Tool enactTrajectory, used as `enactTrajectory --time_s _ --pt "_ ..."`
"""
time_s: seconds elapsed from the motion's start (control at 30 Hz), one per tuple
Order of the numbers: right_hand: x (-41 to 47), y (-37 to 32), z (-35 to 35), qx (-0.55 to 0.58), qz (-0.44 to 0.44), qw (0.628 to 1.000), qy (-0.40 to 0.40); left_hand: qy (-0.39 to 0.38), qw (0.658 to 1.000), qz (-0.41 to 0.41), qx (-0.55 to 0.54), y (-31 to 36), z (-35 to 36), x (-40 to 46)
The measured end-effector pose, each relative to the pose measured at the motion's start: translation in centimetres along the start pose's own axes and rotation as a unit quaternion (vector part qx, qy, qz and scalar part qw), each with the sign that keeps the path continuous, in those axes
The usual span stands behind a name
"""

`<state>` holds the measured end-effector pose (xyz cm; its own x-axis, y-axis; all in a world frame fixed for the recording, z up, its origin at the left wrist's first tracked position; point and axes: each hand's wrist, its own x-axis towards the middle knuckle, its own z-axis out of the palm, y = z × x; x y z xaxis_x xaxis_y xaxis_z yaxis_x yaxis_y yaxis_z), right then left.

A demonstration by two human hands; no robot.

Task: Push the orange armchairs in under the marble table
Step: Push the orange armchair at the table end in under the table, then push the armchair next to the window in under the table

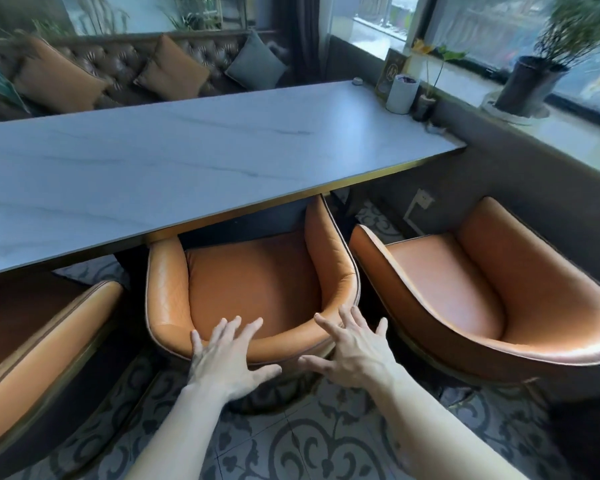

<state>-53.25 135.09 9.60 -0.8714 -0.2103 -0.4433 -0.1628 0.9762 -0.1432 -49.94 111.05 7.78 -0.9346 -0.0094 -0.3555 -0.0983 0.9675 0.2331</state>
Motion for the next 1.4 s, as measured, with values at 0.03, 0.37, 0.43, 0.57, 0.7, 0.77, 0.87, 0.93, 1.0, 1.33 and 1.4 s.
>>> enactTrajectory --time_s 0.03,0.37,0.43,0.57,0.7,0.77,0.87,0.93,1.0,1.33,1.4 --pt "-1.1 0.0 -0.6 0.000 0.007 1.000 0.004 0.002 1.000 0.007 -0.001 0.4 -0.6 -0.6" --pt "-10.0 4.3 -3.7 0.013 0.084 0.996 0.041 0.038 0.997 0.069 0.008 5.9 -3.2 -4.8" --pt "-11.2 5.8 -4.2 0.018 0.093 0.994 0.051 0.040 0.996 0.082 0.017 7.6 -3.2 -4.9" --pt "-13.1 10.1 -4.7 0.027 0.111 0.991 0.064 0.050 0.993 0.109 0.014 12.6 -3.0 -4.7" --pt "-14.4 15.9 -5.3 0.030 0.123 0.989 0.072 0.053 0.991 0.124 0.023 18.5 -2.4 -4.4" --pt "-15.0 19.4 -6.1 0.031 0.121 0.990 0.071 0.052 0.991 0.122 0.023 21.9 -2.1 -4.3" --pt "-15.7 24.8 -7.0 0.033 0.120 0.990 0.069 0.056 0.991 0.118 0.025 27.0 -1.6 -4.4" --pt "-16.1 28.2 -7.7 0.029 0.118 0.991 0.064 0.062 0.991 0.115 0.023 30.3 -1.3 -4.3" --pt "-16.4 31.3 -8.3 0.024 0.113 0.991 0.062 0.070 0.991 0.114 0.019 33.3 -0.7 -4.2" --pt "-12.9 42.1 -9.3 0.020 0.112 0.992 0.056 0.053 0.992 0.113 0.032 43.9 1.4 1.0" --pt "-11.3 43.8 -9.6 0.017 0.117 0.991 0.058 0.047 0.992 0.114 0.025 45.6 1.6 3.1"
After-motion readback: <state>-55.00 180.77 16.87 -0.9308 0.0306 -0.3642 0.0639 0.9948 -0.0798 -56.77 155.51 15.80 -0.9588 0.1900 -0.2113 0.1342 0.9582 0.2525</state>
